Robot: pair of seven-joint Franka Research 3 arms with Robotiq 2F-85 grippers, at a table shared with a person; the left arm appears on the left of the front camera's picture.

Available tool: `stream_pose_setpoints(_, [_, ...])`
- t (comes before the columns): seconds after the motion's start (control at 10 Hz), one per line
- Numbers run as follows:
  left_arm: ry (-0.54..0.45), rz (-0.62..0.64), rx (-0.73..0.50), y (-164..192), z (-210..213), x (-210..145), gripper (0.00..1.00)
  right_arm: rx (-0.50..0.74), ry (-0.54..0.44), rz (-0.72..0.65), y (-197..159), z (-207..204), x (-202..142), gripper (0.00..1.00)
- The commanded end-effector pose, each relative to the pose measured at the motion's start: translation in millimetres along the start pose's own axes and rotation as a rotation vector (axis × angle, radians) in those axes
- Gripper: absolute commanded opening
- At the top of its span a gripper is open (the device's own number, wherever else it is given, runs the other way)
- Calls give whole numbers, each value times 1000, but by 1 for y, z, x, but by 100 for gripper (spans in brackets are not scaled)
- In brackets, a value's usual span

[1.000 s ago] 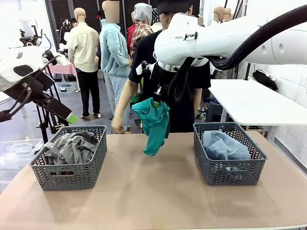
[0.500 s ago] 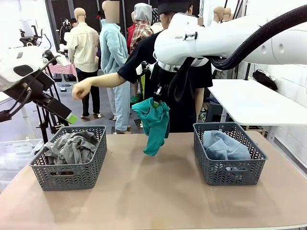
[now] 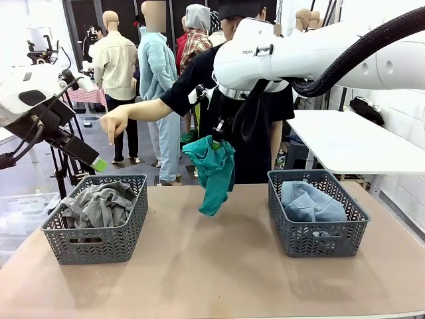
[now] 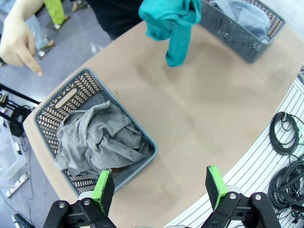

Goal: Sort the tops and bottoms.
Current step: Sort the clothes according to human instructions.

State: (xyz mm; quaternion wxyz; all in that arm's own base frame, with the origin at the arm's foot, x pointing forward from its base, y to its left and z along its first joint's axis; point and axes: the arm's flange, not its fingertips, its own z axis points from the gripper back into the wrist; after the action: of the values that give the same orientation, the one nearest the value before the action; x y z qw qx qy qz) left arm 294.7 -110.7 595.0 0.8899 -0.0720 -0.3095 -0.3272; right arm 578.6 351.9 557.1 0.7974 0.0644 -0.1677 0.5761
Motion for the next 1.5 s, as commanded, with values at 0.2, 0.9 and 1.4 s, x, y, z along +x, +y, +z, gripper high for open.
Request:
stream_pose_setpoints(0.2, [-6,3,-10,1,0,0,100,-2,-3,-1,1,3,0,0])
stream_pose_setpoints(0.9, [-10,-26,89,13,25,-4,100,-2,-3,-1,1,3,0,0])
stream_pose_setpoints(1.4, [-60,19,161,66,95,-30,100,-2,-3,-1,1,3,0,0])
